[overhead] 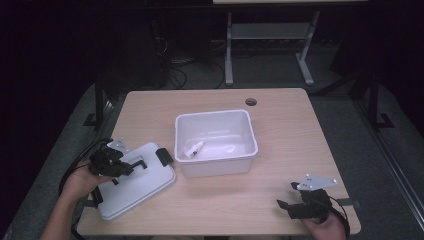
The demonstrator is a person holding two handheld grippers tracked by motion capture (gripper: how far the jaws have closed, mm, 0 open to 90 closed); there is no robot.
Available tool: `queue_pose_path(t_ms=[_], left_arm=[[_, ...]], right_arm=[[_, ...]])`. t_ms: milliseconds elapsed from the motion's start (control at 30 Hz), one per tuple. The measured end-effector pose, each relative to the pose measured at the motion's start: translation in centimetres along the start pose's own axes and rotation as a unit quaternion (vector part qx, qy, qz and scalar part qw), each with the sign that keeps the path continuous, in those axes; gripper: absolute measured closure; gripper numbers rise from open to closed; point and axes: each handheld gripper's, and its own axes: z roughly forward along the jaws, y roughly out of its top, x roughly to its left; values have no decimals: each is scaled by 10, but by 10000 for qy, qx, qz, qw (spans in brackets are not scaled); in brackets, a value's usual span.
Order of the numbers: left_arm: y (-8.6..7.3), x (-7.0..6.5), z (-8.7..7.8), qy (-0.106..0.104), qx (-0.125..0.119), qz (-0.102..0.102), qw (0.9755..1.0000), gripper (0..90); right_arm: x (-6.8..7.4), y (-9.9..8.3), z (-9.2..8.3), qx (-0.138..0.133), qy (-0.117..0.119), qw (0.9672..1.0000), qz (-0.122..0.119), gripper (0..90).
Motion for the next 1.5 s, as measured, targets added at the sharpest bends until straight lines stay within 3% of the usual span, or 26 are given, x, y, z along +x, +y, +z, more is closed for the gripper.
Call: queue_pose_path(t_ms=[167, 500, 1000, 1133, 1500], left_arm=[[3, 0, 0, -38, 54, 99, 9999, 833], [1, -3, -11, -55, 57, 238, 9997, 842], [7, -17, -71, 37, -149, 639, 9978, 842], [9, -19, -84, -21, -258, 755, 9968, 842], [16, -20, -114, -68, -461, 852, 9953, 842]], right_arm=[[-1, 0, 0, -5, 10, 10000, -4, 199], [-1, 0, -1, -4, 4, 10000, -9, 199], [1, 0, -1, -20, -16, 10000, -14, 199], [0, 0, -1, -15, -14, 10000, -11, 199], [-1, 0, -1, -14, -11, 10000, -13, 199]])
